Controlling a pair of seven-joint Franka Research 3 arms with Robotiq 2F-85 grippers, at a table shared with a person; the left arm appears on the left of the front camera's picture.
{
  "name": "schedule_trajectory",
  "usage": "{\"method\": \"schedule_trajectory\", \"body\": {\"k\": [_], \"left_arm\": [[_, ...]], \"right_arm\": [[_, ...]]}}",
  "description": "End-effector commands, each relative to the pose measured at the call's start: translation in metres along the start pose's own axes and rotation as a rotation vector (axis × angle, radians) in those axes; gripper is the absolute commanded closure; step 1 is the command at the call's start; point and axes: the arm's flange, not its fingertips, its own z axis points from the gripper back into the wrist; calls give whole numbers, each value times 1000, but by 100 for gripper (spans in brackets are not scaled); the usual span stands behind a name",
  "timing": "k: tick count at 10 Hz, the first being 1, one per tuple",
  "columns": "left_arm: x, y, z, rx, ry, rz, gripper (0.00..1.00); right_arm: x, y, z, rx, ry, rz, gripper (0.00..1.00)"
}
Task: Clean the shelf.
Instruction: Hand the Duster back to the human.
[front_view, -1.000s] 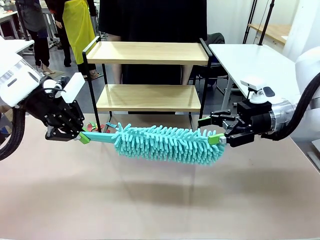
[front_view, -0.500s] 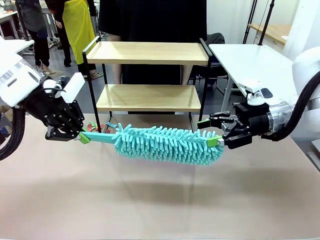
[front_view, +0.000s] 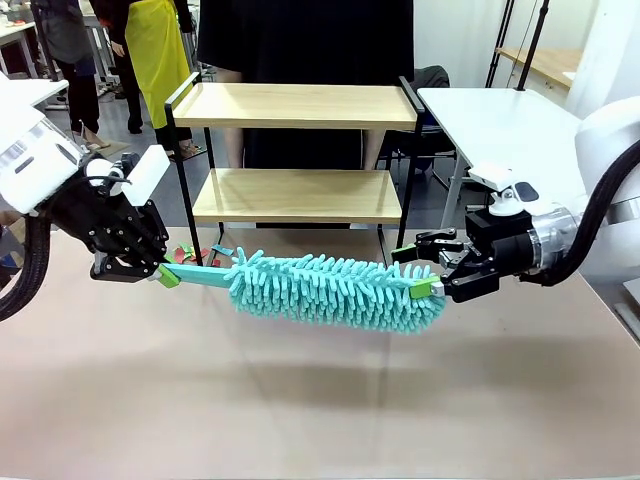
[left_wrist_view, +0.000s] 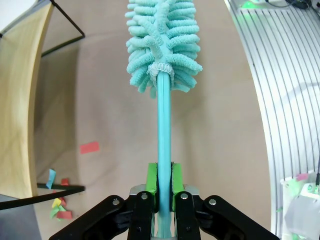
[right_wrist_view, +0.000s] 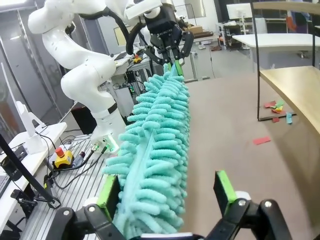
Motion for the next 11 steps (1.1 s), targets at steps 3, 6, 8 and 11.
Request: {"method": "schedule_trajectory", "body": {"k": [3, 6, 8, 11], "left_arm": [[1, -4, 1, 50, -16, 26, 87], [0, -4, -3, 81, -53, 62, 87], [1, -2, -5, 82, -59, 69, 87], [1, 0, -4, 79, -94, 75, 87]], "right_arm": [[2, 1, -1, -26, -4, 16, 0], [1, 3, -2, -49, -40, 22, 0], [-3, 0, -6, -50, -64, 22, 0], [-12, -5, -13, -42, -101, 12, 0]]}}
